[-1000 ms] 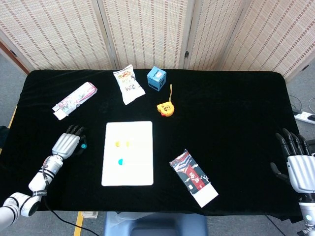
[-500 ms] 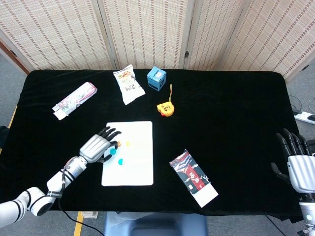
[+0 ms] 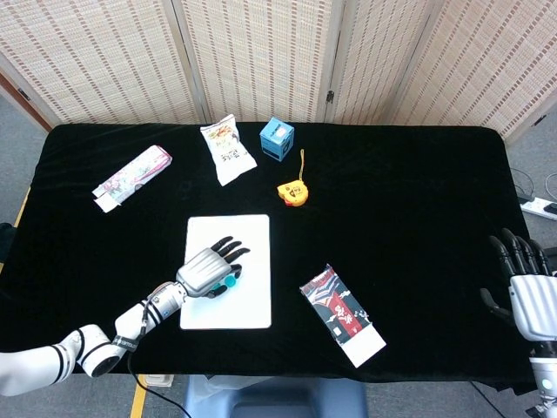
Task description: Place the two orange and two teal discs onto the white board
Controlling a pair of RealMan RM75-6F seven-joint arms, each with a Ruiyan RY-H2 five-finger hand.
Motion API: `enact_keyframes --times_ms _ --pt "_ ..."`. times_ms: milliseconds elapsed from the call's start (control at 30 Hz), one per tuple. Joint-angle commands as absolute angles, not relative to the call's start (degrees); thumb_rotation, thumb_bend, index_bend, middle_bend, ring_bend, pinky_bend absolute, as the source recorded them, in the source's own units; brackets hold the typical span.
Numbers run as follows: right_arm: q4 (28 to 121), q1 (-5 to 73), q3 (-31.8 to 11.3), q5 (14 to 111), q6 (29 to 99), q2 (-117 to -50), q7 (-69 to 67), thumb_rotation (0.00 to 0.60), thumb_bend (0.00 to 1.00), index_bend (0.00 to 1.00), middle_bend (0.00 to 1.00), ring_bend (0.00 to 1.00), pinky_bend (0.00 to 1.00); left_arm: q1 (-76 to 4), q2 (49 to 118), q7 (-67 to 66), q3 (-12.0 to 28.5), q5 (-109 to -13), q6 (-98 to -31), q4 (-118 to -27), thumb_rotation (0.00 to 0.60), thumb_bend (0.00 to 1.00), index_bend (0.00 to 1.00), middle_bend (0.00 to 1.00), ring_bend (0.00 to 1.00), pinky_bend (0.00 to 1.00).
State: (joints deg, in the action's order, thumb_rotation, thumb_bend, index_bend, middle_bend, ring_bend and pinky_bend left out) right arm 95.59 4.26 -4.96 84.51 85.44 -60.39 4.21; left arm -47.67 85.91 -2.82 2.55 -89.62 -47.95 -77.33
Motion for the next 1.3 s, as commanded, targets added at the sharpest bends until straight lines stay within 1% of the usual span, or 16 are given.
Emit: enact_keyframes --times_ms 33,367,767,1000,1300 --pt "95.61 4.37 -4.99 84.51 85.29 -60.45 4.33 0.600 0.36 0.00 0.00 0.00 0.00 -48.29 86.70 -3.90 2.43 -89.37 -47.25 -77.06 0.600 0.45 0.50 0.13 0.00 0.00" --pt "95.77 4.23 -4.99 84.24 85.37 -60.38 4.49 0.600 0.36 0.00 0.00 0.00 0.00 -49.33 88.74 -7.91 2.40 -87.03 -45.49 -75.53 0.600 0.44 0.49 0.13 0.00 0.00" --pt "95.34 4.21 -5.02 84.29 85.42 -60.49 3.96 0.600 0.36 0.00 0.00 0.00 0.00 -49.38 88.98 -9.48 1.60 -86.39 -45.72 -76.05 0.600 0.44 0.48 0.13 0.00 0.00" --pt "94.92 4.01 -5.01 84.23 85.64 -60.55 3.49 0.600 0.36 0.00 0.00 0.00 0.00 -49.44 88.79 -10.49 1.37 -85.61 -45.44 -76.65 0.600 0.44 0.43 0.12 0.00 0.00" --pt "94.70 3.93 -5.05 84.34 85.86 -60.59 3.25 0.600 0.36 0.00 0.00 0.00 0.00 -49.46 88.38 -10.92 1.17 -85.39 -45.78 -77.59 0.600 0.44 0.40 0.11 0.00 0.00"
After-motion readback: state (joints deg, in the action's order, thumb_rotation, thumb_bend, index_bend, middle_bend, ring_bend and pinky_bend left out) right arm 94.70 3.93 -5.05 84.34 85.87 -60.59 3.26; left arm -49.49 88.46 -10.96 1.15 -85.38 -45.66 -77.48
